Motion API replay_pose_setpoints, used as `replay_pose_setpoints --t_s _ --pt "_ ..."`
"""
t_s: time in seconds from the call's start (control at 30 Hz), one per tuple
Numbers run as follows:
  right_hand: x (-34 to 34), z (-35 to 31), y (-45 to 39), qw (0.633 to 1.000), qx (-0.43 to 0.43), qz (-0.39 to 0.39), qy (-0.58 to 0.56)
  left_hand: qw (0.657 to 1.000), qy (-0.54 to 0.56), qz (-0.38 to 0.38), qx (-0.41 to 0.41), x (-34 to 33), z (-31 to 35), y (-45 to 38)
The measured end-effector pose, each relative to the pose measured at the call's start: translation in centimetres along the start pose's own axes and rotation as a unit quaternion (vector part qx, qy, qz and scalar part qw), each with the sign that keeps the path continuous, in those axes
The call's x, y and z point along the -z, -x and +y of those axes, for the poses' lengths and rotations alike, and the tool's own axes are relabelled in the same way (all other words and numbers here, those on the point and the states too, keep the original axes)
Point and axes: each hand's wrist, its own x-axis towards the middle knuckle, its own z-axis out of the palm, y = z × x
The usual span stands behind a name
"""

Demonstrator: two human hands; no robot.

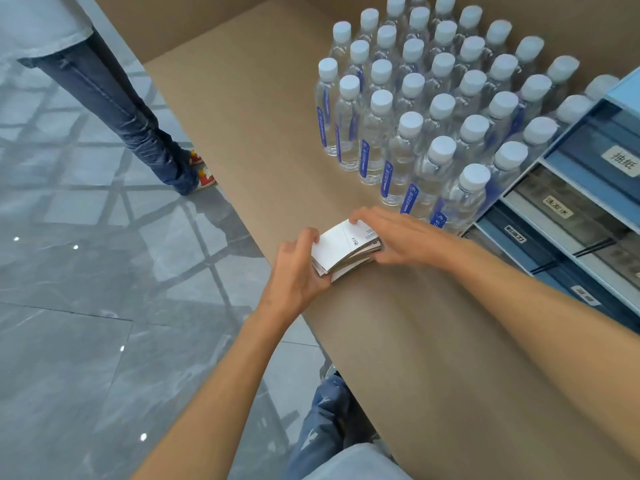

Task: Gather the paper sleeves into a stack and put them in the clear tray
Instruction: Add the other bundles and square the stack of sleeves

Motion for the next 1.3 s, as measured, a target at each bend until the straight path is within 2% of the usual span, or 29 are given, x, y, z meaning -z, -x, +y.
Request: replay_pose_setpoints --t_s 0.27,0.5,0.7,0.9,1.0,1.3 --pt "-0.4 1.9 -0.2 1.000 0.009 -0.021 -0.017 1.000 -0.007 0.003 0.009 -2.4 0.3 -0.1" --pt "-1.7 3.2 -0.1 0.998 0.032 0.016 -0.059 1.000 -0.011 0.019 0.018 -3.6 -1.2 0.2" --pt "-2.8 3.5 -0.3 0.990 0.035 0.032 -0.132 0.994 0.102 0.016 0.041 -4.5 -2.1 0.6" --pt "-3.6 3.4 0.5 0.982 -0.015 -0.006 -0.191 0.984 0.167 0.001 0.058 -4.8 -2.7 1.3" --pt "-3.0 3.0 0.4 0.974 -0.010 -0.029 -0.224 0.979 0.189 -0.018 0.079 -4.7 -2.8 1.1" --pt "-2.0 1.5 -0.4 0.946 -0.073 -0.024 -0.314 0.956 0.263 -0.001 0.129 -4.2 -0.8 -0.3"
